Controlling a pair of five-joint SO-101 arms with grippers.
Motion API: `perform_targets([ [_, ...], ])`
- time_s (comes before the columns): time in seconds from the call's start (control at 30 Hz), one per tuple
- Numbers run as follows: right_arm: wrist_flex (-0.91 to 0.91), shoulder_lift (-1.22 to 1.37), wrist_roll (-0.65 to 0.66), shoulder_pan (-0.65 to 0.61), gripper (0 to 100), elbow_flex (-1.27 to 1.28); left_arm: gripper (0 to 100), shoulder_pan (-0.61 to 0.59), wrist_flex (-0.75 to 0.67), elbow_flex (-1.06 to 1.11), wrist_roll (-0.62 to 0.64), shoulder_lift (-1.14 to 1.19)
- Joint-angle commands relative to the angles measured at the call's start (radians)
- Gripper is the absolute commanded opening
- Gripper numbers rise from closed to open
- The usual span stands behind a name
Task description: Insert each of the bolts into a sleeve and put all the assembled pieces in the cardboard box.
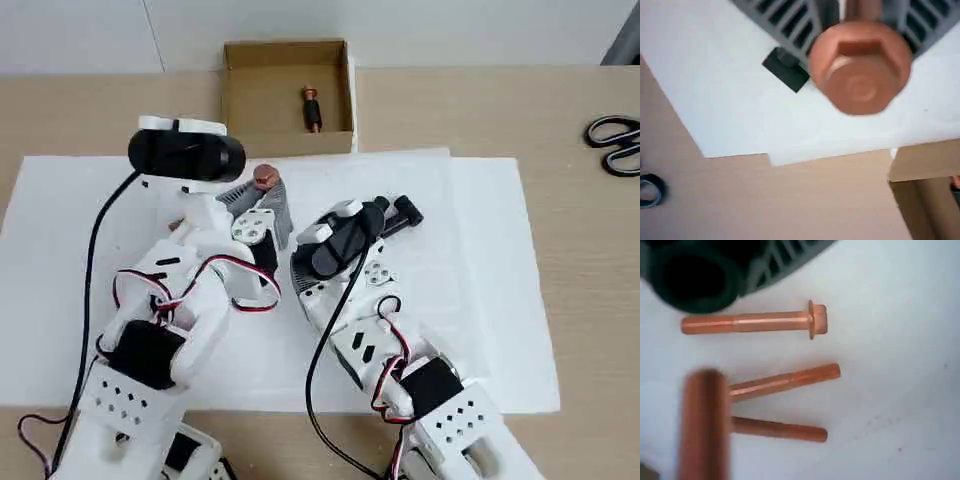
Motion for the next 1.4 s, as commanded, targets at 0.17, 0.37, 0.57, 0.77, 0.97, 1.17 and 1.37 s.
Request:
perform_targets([
  [0.17,-0.022,-0.027,-0.003,-0.004,0.5,-0.005,1,0.049,0.051,-0.048,0.012,-0.015],
  [0.37,-0.022,-0.027,-0.003,-0.004,0.5,-0.005,1,0.051,0.049,-0.048,0.012,-0.014],
  [0.57,-0.022,-0.027,-0.003,-0.004,0.5,-0.005,1,0.051,0.049,-0.053,0.034,-0.02],
  [0.77,-0.022,-0.027,-0.003,-0.004,0.5,-0.005,1,0.051,0.048,-0.059,0.034,-0.021],
  [0.97,-0.022,-0.027,-0.003,-0.004,0.5,-0.005,1,0.051,0.057,-0.064,0.034,-0.018],
  [1.17,-0.022,-0.027,-0.003,-0.004,0.5,-0.005,1,0.089,0.097,-0.064,0.031,-0.015],
  [1.37,-0.022,-0.027,-0.003,-0.005,0.5,-0.005,1,0.091,0.097,-0.061,0.029,-0.014],
])
